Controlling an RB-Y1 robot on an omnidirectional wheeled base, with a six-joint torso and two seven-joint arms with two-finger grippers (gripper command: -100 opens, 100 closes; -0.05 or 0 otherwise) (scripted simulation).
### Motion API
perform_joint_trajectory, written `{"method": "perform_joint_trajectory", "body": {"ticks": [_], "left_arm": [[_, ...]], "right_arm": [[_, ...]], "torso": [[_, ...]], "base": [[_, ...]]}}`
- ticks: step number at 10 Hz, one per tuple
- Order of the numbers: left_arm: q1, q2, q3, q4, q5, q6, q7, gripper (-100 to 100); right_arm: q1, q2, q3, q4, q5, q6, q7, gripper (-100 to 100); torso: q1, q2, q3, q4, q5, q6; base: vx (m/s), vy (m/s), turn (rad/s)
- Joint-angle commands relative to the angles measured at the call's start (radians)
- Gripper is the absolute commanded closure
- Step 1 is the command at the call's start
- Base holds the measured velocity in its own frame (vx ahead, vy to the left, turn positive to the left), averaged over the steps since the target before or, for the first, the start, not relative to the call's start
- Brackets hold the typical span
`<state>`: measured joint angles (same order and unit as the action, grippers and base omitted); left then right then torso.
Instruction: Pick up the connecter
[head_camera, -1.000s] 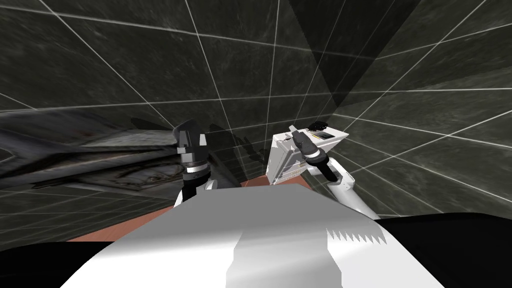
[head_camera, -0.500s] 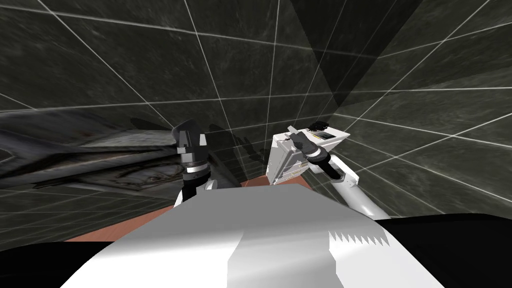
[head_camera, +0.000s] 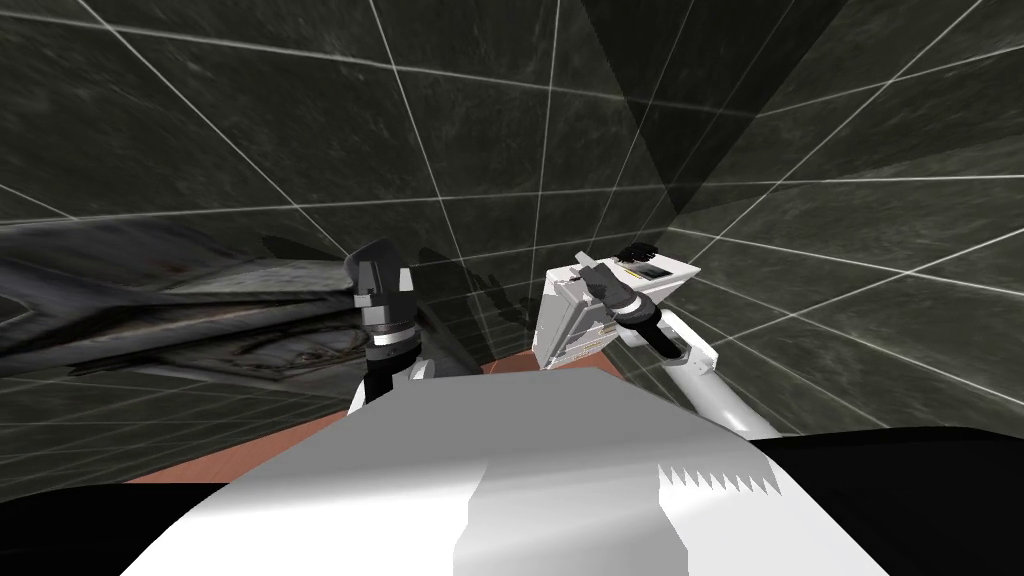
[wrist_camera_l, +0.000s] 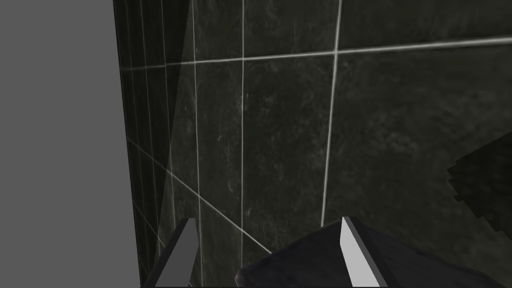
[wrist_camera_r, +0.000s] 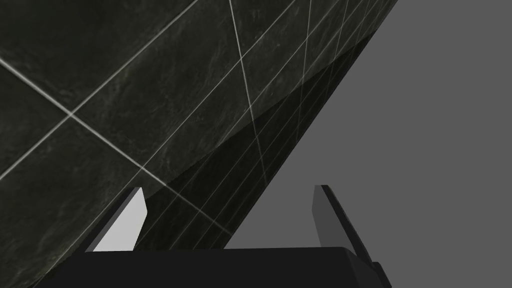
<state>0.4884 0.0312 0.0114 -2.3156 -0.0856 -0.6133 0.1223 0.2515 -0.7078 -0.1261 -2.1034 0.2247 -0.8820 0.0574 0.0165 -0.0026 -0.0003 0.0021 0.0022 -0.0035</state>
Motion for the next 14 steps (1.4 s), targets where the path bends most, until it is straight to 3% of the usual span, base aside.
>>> {"method": "perform_joint_trajectory", "body": {"ticks": [1,4,9,10,13,14], "left_arm": [[0.000,0.000,0.000,0.000,0.000,0.000,0.000,0],[-0.001,0.001,-0.002,0.000,0.000,0.000,0.001,0],[-0.002,0.001,-0.002,0.000,0.000,0.000,0.001,0],[-0.002,0.001,-0.002,0.000,0.000,0.000,0.001,0],[-0.001,0.001,-0.002,0.000,0.000,0.000,0.001,0],[-0.001,0.001,-0.002,0.000,0.000,0.000,0.001,0]], "right_arm": [[0.024,0.000,-0.022,0.003,0.003,0.008,0.000,-100],[0.084,-0.005,-0.076,0.011,0.010,0.025,-0.001,-100],[0.244,-0.031,-0.212,0.027,0.039,0.067,-0.006,-100],[0.261,-0.031,-0.212,0.027,0.039,0.067,-0.006,-100],[0.338,-0.047,-0.275,0.037,0.057,0.084,-0.009,-100],[0.356,-0.047,-0.275,0.037,0.057,0.084,-0.009,-100]], "torso": [[0.000,0.000,0.000,0.000,0.000,0.000],[0.000,0.005,0.003,0.001,0.001,-0.003],[-0.003,0.008,0.005,0.002,0.000,-0.003],[-0.004,0.007,0.004,0.002,0.000,-0.004],[0.001,0.005,0.003,0.001,0.001,-0.002],[0.000,0.005,0.003,0.001,0.001,-0.003]], "base": [[-0.016,-0.031,0.163],[-0.035,-0.071,0.281],[-0.067,-0.108,0.410],[-0.044,-0.091,0.146],[-0.057,-0.049,0.262],[-0.046,-0.054,0.201]]}}
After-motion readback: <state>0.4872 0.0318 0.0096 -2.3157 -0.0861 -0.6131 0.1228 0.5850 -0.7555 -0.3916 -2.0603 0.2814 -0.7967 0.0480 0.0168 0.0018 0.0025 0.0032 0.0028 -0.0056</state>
